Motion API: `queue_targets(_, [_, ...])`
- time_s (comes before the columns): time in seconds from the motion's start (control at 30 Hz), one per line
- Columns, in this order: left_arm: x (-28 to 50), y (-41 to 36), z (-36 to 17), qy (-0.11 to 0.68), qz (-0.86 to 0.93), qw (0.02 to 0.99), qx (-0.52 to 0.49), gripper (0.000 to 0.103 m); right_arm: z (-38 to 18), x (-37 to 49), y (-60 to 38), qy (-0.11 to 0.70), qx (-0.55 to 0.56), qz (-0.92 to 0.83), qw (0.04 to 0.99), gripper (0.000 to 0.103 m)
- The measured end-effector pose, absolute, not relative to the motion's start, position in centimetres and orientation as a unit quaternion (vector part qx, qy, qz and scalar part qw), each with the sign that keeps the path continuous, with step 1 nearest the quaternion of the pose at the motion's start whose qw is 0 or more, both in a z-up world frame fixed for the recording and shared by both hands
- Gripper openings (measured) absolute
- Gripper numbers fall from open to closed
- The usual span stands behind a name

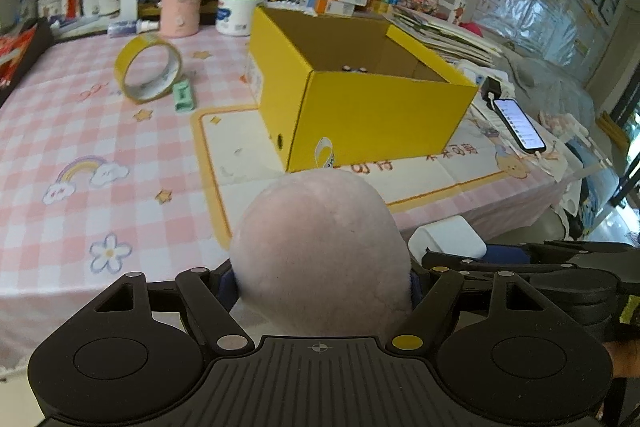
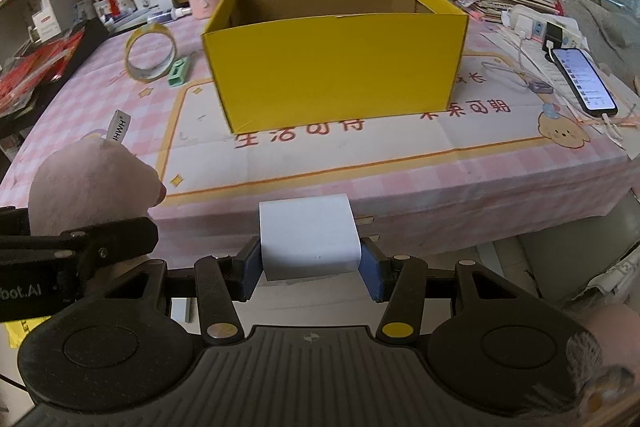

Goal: Organize objects
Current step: 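Carry the white charger and pink pig plush toward the yellow box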

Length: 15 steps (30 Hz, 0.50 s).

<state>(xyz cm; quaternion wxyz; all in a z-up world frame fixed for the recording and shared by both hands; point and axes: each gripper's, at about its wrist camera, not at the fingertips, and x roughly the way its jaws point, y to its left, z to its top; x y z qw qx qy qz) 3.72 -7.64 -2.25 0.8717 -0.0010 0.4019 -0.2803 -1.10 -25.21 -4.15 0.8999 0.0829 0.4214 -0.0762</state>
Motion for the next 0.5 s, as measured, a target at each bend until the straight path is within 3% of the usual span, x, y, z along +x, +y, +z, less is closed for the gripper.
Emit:
queue_targets(0.27, [5.2,-9.4,-1.6,0.388,-0.292,0.874,0.003,0.076,-3.8,0.4,-26.9,0.417,0.086,-0.082,0.901,0.048])
queue_targets(0.5, [6.2,-10.4,0.8,0.331,-0.311,0.891,-0.011,0.076,-2.0,1.0,-28.5,0.380,0.084,-0.091,0.916,0.048])
